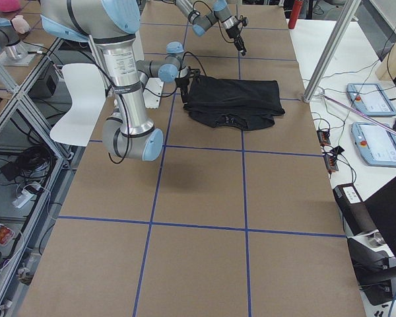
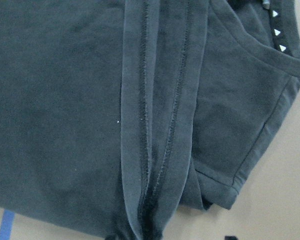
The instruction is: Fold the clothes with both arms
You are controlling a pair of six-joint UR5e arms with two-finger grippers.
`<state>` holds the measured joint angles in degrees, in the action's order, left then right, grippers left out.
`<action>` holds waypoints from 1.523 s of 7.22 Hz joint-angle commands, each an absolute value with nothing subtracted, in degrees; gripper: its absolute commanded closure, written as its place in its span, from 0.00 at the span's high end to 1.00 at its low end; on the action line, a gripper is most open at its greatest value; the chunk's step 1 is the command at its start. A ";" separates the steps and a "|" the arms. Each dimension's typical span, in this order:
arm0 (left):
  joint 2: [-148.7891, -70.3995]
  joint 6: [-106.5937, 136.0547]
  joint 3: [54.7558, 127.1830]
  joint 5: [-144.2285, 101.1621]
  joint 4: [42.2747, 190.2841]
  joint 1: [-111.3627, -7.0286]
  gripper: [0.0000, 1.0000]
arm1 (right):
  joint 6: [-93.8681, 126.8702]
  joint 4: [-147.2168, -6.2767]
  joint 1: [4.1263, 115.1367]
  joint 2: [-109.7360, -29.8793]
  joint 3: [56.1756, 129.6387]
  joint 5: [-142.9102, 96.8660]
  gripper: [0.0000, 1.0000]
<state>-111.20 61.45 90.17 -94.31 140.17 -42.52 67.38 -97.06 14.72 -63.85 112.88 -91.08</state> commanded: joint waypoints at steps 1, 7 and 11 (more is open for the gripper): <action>-111.27 61.96 89.30 -94.31 140.18 -42.19 0.62 | 58.82 -97.38 15.64 -59.00 106.91 -91.05 0.77; -111.27 62.75 89.21 -94.31 140.19 -41.84 0.62 | 58.27 -97.91 15.82 -58.36 105.12 -91.23 0.12; -111.27 62.75 89.21 -94.31 140.19 -41.75 0.62 | 58.18 -100.26 19.49 -59.06 108.43 -95.60 0.00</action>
